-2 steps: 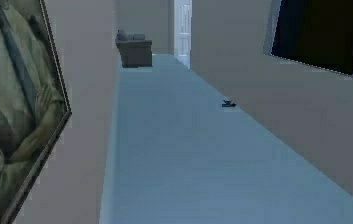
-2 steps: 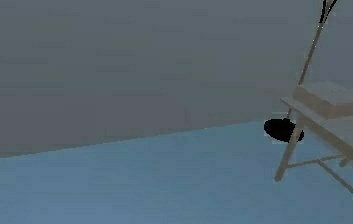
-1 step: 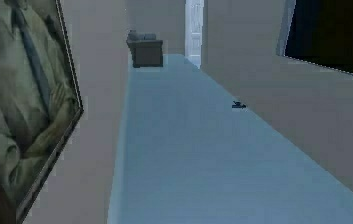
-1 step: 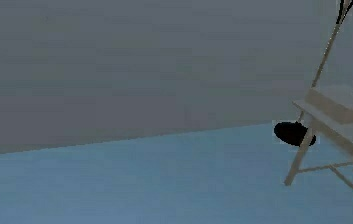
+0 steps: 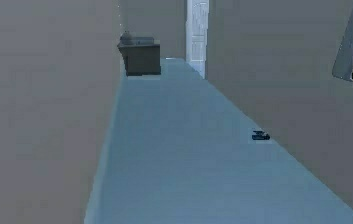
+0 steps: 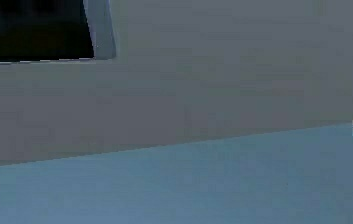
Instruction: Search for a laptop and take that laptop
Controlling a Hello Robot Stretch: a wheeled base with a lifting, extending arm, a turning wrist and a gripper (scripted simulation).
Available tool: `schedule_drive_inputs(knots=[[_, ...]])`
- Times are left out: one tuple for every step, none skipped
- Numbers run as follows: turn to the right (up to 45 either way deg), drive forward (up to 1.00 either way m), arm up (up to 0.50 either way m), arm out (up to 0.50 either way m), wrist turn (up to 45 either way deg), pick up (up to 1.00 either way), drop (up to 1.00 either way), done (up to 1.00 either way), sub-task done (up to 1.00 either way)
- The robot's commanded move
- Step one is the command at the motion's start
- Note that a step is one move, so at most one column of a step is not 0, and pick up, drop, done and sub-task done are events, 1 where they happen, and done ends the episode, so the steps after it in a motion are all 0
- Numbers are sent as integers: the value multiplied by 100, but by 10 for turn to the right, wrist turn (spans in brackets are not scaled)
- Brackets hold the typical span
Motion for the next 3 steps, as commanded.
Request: schedule_drive_inputs(knots=[[0, 100, 0, 0, 0, 0, 0, 0, 0], [0, 100, 0, 0, 0, 0, 0, 0, 0], [0, 100, 0, 0, 0, 0, 0, 0, 0]])
